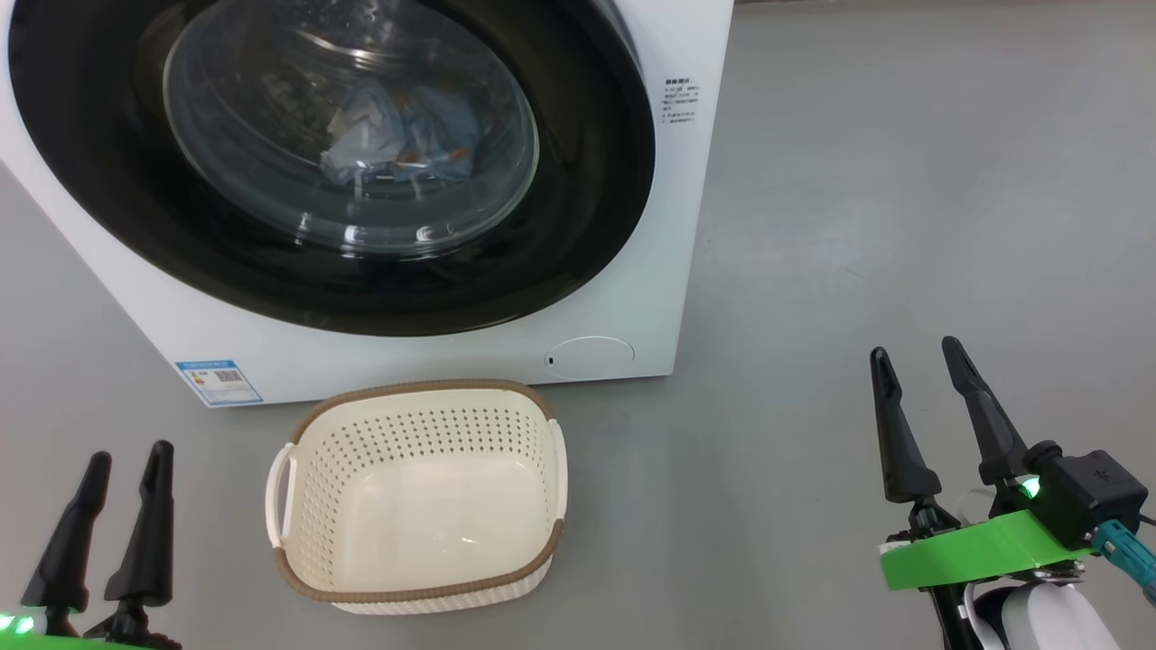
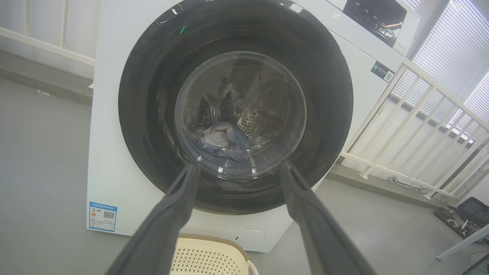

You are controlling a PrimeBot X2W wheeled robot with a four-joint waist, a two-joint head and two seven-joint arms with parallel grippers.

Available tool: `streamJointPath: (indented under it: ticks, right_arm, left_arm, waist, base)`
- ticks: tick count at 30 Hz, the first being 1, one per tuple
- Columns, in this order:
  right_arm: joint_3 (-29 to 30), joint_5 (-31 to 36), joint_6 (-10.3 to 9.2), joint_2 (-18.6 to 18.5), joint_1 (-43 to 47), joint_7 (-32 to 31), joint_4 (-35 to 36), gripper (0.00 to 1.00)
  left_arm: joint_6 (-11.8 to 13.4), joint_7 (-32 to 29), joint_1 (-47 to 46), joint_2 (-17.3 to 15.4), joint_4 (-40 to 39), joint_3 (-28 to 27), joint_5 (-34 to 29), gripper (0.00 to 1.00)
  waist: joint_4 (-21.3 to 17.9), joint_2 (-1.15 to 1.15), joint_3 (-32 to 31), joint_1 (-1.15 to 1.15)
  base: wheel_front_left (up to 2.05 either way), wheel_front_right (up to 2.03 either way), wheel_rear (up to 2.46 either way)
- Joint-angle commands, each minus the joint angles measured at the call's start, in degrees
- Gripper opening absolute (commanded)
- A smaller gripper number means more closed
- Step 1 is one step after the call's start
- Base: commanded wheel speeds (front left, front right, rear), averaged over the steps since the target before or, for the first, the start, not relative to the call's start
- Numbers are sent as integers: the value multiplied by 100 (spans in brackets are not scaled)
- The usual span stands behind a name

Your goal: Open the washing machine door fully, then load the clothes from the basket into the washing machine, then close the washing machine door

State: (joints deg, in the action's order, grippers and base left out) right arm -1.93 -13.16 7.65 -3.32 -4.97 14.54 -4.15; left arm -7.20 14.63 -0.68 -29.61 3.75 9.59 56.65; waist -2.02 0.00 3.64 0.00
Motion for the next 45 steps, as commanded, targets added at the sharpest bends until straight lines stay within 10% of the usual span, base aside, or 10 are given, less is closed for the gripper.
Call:
streamJointPath:
  ticks: [1,12,13,45]
  right_arm:
    - [-142,29,-16,13,-17,46,137,100]
    - [-146,20,-16,31,1,46,139,100]
    - [0,-2,0,25,1,-1,-19,0]
    - [50,-1828,-4,-23,76,-373,-454,0]
  left_arm:
    - [-29,37,-155,-239,-100,-217,28,100]
    - [-29,37,-168,-247,-94,-211,45,100]
    - [2,0,0,1,17,18,29,0]
    - [8,-355,-85,758,379,-91,904,0]
  waist:
    - [-1,0,9,0]
    - [2,0,8,0]
    - [2,0,9,0]
    - [45,0,-67,0]
  base:
    - [0,0,0]
    - [0,0,0]
    - [0,0,0]
    - [0,0,0]
